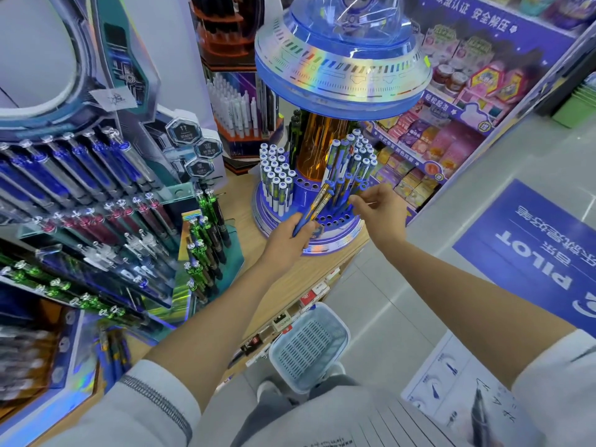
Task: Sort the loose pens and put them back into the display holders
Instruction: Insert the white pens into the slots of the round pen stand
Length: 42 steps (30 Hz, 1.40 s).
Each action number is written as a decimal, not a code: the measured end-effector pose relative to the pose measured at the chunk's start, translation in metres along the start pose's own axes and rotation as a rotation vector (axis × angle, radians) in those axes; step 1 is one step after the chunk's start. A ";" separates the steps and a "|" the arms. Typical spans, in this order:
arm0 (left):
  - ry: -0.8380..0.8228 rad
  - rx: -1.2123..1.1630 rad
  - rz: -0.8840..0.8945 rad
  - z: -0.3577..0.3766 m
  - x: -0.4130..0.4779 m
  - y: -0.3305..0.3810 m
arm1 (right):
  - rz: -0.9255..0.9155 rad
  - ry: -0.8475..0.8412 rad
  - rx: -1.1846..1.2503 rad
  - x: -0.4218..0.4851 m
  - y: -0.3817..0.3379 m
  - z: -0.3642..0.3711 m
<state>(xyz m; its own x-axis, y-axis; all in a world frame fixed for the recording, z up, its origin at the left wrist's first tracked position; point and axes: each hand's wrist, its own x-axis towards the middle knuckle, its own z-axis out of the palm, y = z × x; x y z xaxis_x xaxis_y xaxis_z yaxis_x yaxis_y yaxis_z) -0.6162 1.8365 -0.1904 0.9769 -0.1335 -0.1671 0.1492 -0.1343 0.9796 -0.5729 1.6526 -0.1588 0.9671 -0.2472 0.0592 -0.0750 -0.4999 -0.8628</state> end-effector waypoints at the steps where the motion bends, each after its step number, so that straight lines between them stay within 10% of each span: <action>1: -0.007 -0.001 0.002 0.000 0.000 0.000 | 0.013 -0.001 0.005 0.001 -0.002 0.000; 12: -0.143 -0.039 0.005 0.002 -0.002 0.000 | 0.055 -0.507 0.311 -0.013 -0.008 0.001; 24: -0.028 0.014 0.025 0.006 0.006 0.004 | -0.013 0.201 0.196 -0.006 0.003 -0.027; 42: -0.042 0.031 0.074 -0.005 0.006 0.007 | -0.161 0.084 -0.026 0.001 -0.010 0.001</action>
<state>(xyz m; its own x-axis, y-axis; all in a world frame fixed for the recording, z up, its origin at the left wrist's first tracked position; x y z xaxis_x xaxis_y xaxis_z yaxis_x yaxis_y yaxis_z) -0.6085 1.8398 -0.1844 0.9776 -0.1854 -0.1000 0.0719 -0.1528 0.9856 -0.5708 1.6580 -0.1507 0.9435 -0.2305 0.2382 0.0716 -0.5600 -0.8254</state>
